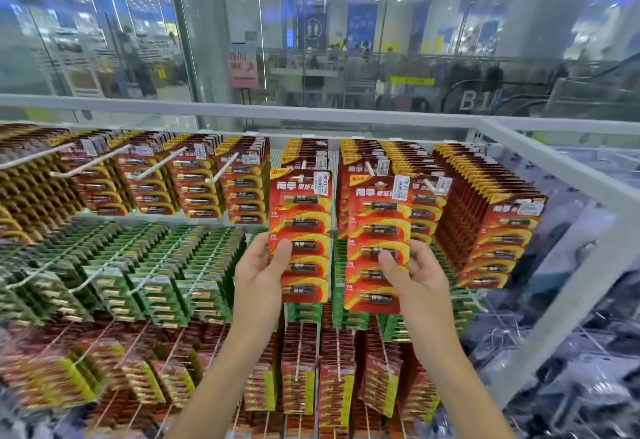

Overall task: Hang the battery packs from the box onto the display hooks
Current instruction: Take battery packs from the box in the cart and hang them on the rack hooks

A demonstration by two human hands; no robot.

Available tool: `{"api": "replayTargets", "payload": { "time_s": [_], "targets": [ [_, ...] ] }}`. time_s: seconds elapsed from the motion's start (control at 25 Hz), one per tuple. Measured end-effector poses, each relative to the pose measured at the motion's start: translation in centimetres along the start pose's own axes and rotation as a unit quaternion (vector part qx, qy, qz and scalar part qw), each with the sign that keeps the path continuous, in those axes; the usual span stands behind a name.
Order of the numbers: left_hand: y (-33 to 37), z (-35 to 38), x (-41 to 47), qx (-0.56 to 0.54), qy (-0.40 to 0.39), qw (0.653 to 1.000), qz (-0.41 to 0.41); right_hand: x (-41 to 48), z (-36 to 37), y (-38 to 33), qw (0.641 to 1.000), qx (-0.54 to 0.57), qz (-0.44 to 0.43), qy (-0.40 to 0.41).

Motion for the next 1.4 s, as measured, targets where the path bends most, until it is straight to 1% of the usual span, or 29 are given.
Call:
{"api": "replayTargets", "payload": {
  "time_s": [0.2, 0.36, 0.6, 0.76, 0.96, 1.12, 1.4],
  "targets": [
    [-0.8, -0.2, 0.7, -0.013, -0.003, 1.000, -0.022, 0.5, 0.4, 0.2, 1.000, 0.026, 0.001, 0.007],
    [-1.3, -0.3, 0.7, -0.018, 0.000, 0.999, -0.028, 0.8, 0.3, 0.6, 0.999, 0.009, 0.001, 0.032],
    [-2.5, 0.1, 1.6, -0.026, 0.003, 0.998, -0.050, 1.9, 1.1, 0.7, 1.000, 0.008, 0.015, 0.026],
    [-3.1, 0.8, 3.9, -0.015, -0.012, 0.999, -0.031, 4.3, 1.3, 1.1, 0.998, 0.004, 0.028, 0.054],
    [-3.5, 1.4, 6.9, 0.020, -0.010, 1.000, -0.016, 7.0, 1.4, 1.3, 0.996, 0.007, 0.046, 0.071],
    [-4.6, 1.9, 8.3, 0.031, -0.026, 0.999, -0.024, 8.3, 1.5, 1.3, 0.995, -0.002, 0.050, 0.088],
    [-5.6, 1.8, 8.8, 0.069, -0.004, 0.998, -0.007, 9.2, 1.9, 1.9, 0.992, -0.018, 0.081, 0.095]
  ]
}}
Point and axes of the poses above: each hand's wrist, its own x-axis towards the middle knuckle, its own z-axis out of the palm, y = z × x, the point moved 9 cm from there along x, towards the middle knuckle, and after that the axes turned 10 degrees about z, right-handed, at the moved point
